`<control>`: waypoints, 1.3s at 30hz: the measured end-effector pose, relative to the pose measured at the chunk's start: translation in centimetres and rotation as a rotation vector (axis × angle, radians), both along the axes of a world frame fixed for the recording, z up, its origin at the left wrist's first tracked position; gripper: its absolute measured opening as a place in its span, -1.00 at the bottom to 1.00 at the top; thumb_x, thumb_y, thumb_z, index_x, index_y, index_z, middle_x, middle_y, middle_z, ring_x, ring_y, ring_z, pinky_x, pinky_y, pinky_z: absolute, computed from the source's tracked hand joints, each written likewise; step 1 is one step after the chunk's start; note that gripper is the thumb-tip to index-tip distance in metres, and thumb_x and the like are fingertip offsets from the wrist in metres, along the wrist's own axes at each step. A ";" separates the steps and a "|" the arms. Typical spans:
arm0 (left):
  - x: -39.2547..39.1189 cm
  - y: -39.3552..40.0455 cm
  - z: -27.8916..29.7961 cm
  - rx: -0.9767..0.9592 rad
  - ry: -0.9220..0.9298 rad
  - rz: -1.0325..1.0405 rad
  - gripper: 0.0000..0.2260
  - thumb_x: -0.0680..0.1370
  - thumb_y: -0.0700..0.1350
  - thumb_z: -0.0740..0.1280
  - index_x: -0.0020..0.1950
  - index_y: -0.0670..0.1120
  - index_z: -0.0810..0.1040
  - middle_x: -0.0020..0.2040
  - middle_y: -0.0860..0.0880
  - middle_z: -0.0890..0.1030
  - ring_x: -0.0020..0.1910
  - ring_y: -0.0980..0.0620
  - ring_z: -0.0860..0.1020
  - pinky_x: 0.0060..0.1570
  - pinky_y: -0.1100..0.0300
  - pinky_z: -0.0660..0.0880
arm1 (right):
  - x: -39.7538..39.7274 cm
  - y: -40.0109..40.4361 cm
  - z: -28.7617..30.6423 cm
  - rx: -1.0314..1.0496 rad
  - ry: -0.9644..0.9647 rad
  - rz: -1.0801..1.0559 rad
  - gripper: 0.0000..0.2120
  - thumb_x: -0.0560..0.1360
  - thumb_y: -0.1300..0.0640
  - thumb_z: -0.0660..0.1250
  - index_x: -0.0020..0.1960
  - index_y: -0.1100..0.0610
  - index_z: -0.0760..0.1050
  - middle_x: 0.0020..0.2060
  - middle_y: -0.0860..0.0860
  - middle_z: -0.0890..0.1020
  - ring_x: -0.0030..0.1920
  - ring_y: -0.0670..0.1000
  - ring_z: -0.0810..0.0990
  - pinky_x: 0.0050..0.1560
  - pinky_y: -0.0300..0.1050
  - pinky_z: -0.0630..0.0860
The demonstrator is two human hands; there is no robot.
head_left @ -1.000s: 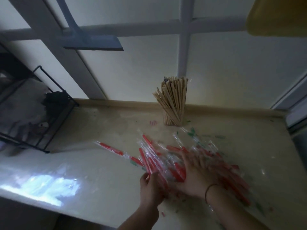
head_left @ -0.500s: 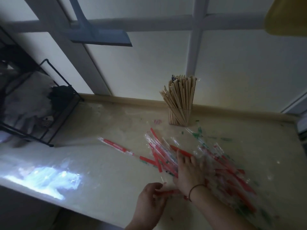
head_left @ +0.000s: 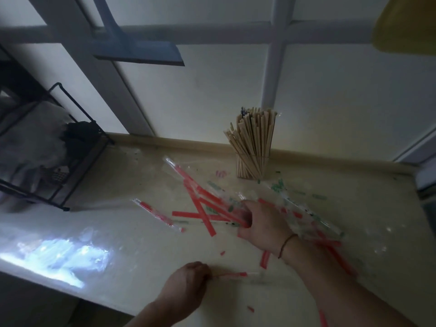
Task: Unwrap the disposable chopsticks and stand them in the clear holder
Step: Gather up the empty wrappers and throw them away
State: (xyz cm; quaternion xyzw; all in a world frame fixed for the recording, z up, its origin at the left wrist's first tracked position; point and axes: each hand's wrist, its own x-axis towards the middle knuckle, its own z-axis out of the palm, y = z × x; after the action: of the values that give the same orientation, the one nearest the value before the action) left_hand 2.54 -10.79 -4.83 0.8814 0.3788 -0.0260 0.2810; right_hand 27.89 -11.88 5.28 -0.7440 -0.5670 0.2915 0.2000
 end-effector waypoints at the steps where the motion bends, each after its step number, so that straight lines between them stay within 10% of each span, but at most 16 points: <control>1: -0.6 0.2 0.5 -0.094 -0.031 0.152 -0.85 0.47 -0.13 0.26 -0.04 0.04 0.59 -0.17 0.09 0.64 -0.20 0.09 0.60 -0.18 0.18 0.54 | 0.3 0.3 0.4 0.022 0.026 -0.012 -0.85 0.34 0.13 0.41 -0.12 0.10 0.51 -0.26 0.00 0.60 -0.24 0.02 0.56 -0.29 -0.16 0.46; 7: 2.8 0.1 3.6 -0.880 -0.692 1.093 -0.68 0.54 -0.45 0.15 0.15 -0.12 0.49 -0.18 -0.17 0.59 -0.35 -0.08 0.55 -0.31 0.10 0.47 | 1.4 1.5 1.2 0.075 0.191 -0.110 -0.82 0.38 0.17 0.46 -0.04 0.09 0.54 -0.21 -0.03 0.61 -0.19 -0.04 0.60 -0.12 -0.14 0.58; 14: 10.8 -1.3 7.0 -1.421 -0.637 0.921 -0.64 0.62 0.17 0.17 0.05 -0.08 0.57 -0.17 -0.06 0.58 -0.38 0.02 0.46 -0.43 0.23 0.23 | -1.6 2.6 1.0 0.154 0.367 -0.283 -0.84 0.40 0.26 0.42 -0.13 0.06 0.49 -0.29 -0.03 0.58 -0.36 -0.22 0.52 -0.40 -0.50 0.37; 19: 9.2 -0.1 6.6 -1.366 -0.548 0.706 -0.97 0.59 -0.18 0.32 -0.02 -0.14 0.49 -0.30 -0.04 0.54 -0.44 0.05 0.41 -0.44 0.26 0.25 | -3.2 3.6 0.1 0.129 0.395 -0.333 -0.79 0.42 0.25 0.42 -0.18 -0.02 0.45 -0.28 -0.02 0.57 -0.33 -0.12 0.51 -0.34 -0.38 0.40; 27: 5.2 2.4 3.5 -1.015 -0.394 0.578 -0.85 0.58 -0.21 0.25 -0.17 -0.12 0.53 -0.48 0.04 0.43 -0.54 0.15 0.38 -0.50 0.31 0.28 | -3.5 7.9 2.3 0.258 0.392 -0.462 -0.75 0.41 0.28 0.44 -0.20 -0.02 0.46 -0.31 -0.10 0.52 -0.35 -0.24 0.50 -0.39 -0.49 0.38; 33: 2.6 4.3 2.3 -0.734 -0.537 0.803 -0.78 0.64 -0.05 0.22 -0.11 -0.11 0.56 -0.27 0.00 0.57 -0.27 0.04 0.51 -0.21 0.17 0.45 | -3.4 11.6 5.8 0.485 0.463 -0.549 -0.82 0.43 0.28 0.45 -0.10 0.05 0.52 -0.25 0.08 0.60 -0.37 -0.11 0.55 -0.40 -0.38 0.51; 39: 7.3 5.8 3.1 -0.818 -0.725 0.530 -0.68 0.50 -0.01 0.45 0.22 -0.02 0.49 0.11 0.07 0.64 0.15 0.13 0.59 0.14 0.21 0.50 | -5.3 12.3 4.3 0.400 0.464 -0.555 -0.82 0.43 0.24 0.45 -0.02 0.06 0.54 -0.18 0.09 0.66 -0.34 -0.05 0.61 -0.29 -0.24 0.63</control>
State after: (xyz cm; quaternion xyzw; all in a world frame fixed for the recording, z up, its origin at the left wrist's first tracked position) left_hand 9.81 -4.98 -1.71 0.5305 0.4248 0.2033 0.7048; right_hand 22.57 0.42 9.62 -0.7298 -0.3302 0.2704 0.5342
